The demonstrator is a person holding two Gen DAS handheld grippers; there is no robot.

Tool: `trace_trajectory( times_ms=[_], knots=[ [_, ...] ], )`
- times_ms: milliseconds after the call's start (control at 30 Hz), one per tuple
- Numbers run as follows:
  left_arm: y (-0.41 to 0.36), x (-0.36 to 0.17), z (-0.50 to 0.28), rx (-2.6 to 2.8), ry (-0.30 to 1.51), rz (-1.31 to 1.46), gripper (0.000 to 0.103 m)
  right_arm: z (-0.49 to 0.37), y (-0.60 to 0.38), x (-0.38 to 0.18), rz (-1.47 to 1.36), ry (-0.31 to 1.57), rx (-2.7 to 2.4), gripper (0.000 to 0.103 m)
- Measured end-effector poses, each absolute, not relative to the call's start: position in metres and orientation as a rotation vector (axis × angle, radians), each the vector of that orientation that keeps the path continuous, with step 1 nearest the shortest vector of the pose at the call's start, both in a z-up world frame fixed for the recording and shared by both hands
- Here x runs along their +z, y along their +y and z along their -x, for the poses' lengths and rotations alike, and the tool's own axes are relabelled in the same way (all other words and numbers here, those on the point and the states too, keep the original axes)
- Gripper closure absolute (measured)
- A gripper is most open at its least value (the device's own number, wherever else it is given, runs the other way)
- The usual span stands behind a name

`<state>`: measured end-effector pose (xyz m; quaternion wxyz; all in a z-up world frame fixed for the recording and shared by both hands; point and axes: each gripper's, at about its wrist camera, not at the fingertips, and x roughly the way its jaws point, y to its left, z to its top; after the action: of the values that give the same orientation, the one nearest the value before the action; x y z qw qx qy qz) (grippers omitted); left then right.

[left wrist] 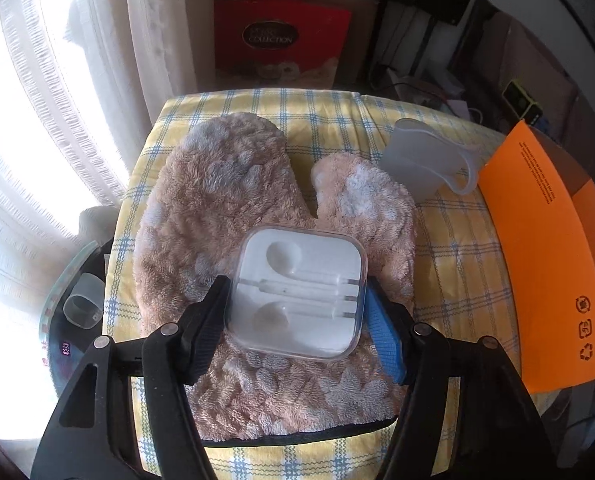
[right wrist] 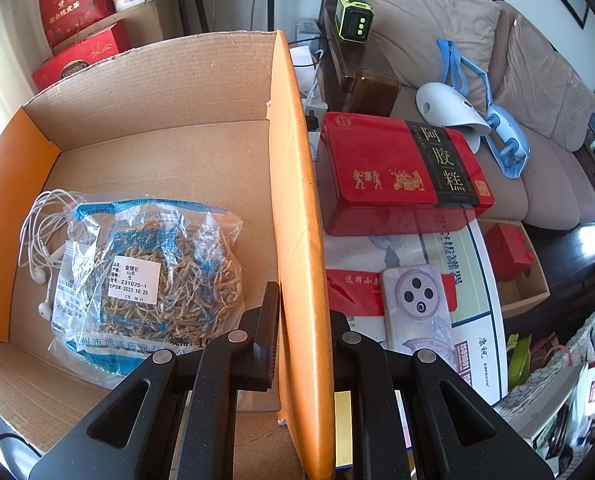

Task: Organize objects
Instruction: 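Grasp the white earphone case lying on the mitt with the left gripper, then carry the earphone case into the orange box and open the left gripper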

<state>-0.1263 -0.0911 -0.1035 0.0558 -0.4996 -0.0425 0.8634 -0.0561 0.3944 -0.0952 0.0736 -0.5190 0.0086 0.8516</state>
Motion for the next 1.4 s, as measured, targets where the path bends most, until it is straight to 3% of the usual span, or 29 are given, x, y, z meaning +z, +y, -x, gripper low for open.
trace_trajectory(
  times_ms=[700, 1400],
  knots=[
    [0.037, 0.016, 0.100, 2.395, -0.085, 1.211, 0.041, 0.057, 0.393, -0.096, 1.556, 0.033, 2.560, 0.089],
    [0.171, -0.034, 0.168, 2.202, 0.083, 1.413, 0.041, 0.057, 0.390, -0.095, 1.559, 0.039, 2.564, 0.088]
  ],
)
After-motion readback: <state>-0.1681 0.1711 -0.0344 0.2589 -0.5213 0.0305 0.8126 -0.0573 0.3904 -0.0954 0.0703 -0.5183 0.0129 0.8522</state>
